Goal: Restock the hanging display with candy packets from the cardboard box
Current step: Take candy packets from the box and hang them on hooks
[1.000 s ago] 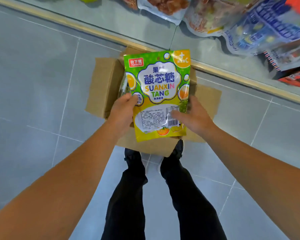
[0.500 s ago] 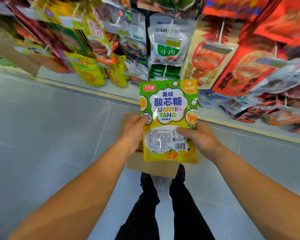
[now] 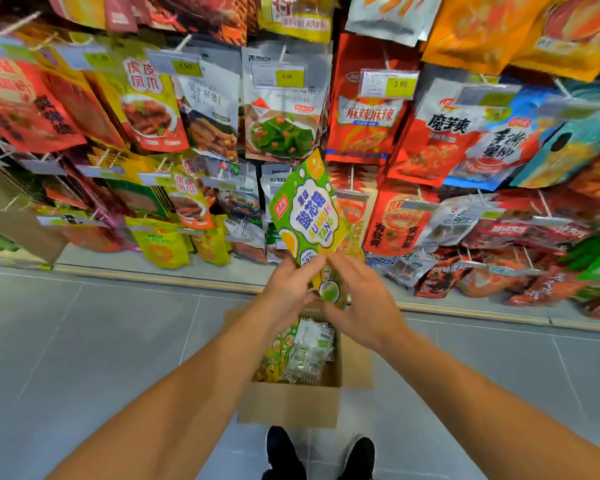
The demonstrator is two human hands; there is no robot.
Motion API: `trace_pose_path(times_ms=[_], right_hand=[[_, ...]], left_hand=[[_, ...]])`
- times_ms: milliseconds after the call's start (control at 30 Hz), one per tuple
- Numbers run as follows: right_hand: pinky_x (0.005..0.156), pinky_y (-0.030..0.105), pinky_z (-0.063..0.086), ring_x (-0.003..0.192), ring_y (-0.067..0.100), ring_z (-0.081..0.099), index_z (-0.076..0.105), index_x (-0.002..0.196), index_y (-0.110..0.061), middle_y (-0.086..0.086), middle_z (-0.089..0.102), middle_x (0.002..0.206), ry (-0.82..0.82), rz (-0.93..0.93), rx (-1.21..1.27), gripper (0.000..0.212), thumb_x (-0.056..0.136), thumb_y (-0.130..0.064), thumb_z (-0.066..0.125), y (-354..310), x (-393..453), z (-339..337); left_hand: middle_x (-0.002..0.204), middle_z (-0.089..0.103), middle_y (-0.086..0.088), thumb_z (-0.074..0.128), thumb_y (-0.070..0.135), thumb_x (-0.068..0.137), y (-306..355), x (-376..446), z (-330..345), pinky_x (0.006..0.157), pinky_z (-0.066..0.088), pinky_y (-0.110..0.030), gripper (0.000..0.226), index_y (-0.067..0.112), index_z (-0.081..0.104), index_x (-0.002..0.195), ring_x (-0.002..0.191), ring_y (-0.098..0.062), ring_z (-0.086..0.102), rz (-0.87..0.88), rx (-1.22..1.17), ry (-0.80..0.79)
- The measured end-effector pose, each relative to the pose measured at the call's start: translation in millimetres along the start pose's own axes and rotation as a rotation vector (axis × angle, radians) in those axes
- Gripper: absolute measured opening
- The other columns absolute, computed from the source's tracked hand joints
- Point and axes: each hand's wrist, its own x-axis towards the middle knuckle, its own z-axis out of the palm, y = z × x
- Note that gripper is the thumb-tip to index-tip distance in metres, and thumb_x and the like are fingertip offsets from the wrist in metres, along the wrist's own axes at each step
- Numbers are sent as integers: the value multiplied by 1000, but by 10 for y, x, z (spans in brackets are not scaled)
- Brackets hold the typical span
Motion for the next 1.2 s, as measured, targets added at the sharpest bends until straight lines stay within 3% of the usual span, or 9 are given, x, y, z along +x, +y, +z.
trace_pose_path(times_ms=[267, 333, 433, 533, 633, 700, 867, 967, 1200], right_hand=[[95, 30, 40, 113, 19, 50, 55, 128, -13, 2, 53, 121, 309, 212, 49, 55, 79, -34, 65, 314, -262, -853], [93, 26, 40, 110, 12, 50, 52, 132, -14, -4, 53, 121, 357, 400, 293, 59, 78, -27, 75, 489, -453, -1150], [99, 47, 51, 113, 25, 64, 63, 121, -19, 1, 69, 119, 315, 585, 742, 57, 68, -36, 76, 704, -621, -1362], [92, 59, 52, 98, 32, 70, 72, 97, -12, 11, 75, 99, 361, 537, 801, 24, 76, -24, 69, 925, -1009, -1663], [91, 60, 52, 97, 31, 70, 71, 96, -10, 11, 75, 98, 469, 506, 777, 36, 69, -33, 70, 1179, -1504, -2118], [90, 55, 54, 93, 29, 71, 73, 95, -13, 5, 76, 94, 515, 504, 766, 28, 73, -29, 71, 1332, -1683, -2347], [79, 34, 55, 84, 17, 69, 73, 87, -19, -8, 75, 84, 628, 425, 694, 7, 81, -21, 71, 1604, -2097, -3178], [65, 20, 48, 75, 7, 62, 68, 82, -22, -13, 70, 79, 676, 366, 692, 9, 87, -15, 67, 1687, -2194, -3813], [83, 42, 52, 90, 24, 67, 71, 90, -18, 3, 75, 93, 739, 298, 638, 19, 75, -30, 68, 1852, -1961, -4735]], left_hand=[[118, 70, -10, 61, 40, 93, 74, 61, 370, 96, 50, -57, 43, 13, 60, 127, 106, -31, 68, -132, -12, 45], [120, 69, -10, 63, 41, 92, 52, -7, 683, 98, 48, -57, 45, 14, 60, 127, 109, -31, 66, -149, 11, -23], [121, 69, -8, 61, 40, 92, 36, -65, 1018, 102, 46, -53, 42, 14, 62, 125, 114, -28, 64, -128, 58, -109], [122, 69, -4, 65, 41, 90, -54, -193, 1531, 105, 43, -53, 41, 16, 64, 123, 119, -26, 61, -50, 145, -128], [111, 74, -1, 59, 32, 96, -192, -439, 2267, 97, 51, -46, 30, 15, 65, 120, 107, -19, 68, 45, 231, -189], [100, 76, 8, 61, 26, 95, -250, -575, 2627, 87, 56, -35, 20, 18, 67, 112, 97, -10, 70, 114, 275, -199], [111, 73, -5, 72, 14, 85, -229, -774, 3616, 101, 48, -51, 27, 11, 71, 111, 108, -25, 67, 286, 395, -247], [107, 74, -1, 67, 9, 89, 20, -828, 4252, 87, 55, -34, 23, 11, 70, 112, 94, -14, 69, 387, 426, -262], [102, 75, 10, 71, 20, 88, 552, -671, 5101, 86, 52, -34, 19, 21, 72, 106, 97, -11, 68, 533, 465, -279]])
